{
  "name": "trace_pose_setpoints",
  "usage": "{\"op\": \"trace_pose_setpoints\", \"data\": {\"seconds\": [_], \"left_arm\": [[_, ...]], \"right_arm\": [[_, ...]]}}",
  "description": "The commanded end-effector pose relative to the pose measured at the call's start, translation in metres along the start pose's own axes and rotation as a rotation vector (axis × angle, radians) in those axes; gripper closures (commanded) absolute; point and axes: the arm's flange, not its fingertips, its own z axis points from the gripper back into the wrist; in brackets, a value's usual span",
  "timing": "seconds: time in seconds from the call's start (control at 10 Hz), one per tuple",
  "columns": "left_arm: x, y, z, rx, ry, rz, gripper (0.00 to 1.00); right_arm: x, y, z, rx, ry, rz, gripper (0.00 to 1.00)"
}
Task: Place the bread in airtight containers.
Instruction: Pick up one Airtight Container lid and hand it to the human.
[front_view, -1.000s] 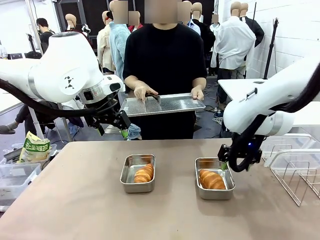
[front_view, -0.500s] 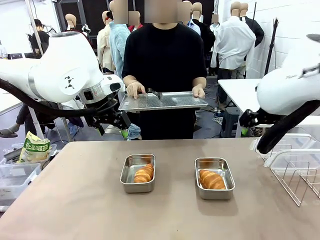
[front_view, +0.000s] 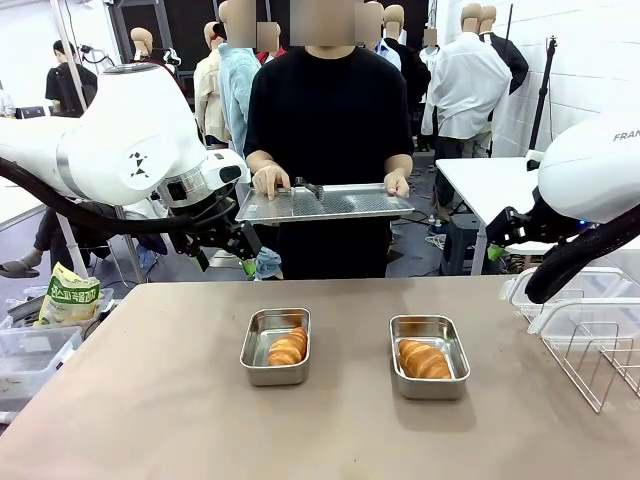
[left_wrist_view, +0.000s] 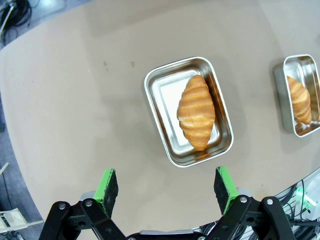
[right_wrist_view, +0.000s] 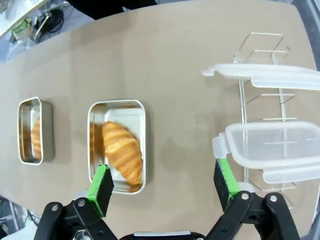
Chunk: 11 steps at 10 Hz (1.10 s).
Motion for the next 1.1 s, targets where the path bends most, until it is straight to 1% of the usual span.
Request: {"op": "trace_pose_setpoints", "data": {"seconds": [0.0,1.0], "left_arm": [[-0.0001,0.0012,0.0003,0.000,0.000,0.009,0.00],[-0.0001,0.0012,0.0003,0.000,0.000,0.009,0.00]], "right_arm": [[0.0005,-0.0013,0.0029,-0.013,-0.009,-0.005,0.00],[0.0005,-0.0013,0.0029,-0.013,-0.009,-0.005,0.00]]}}
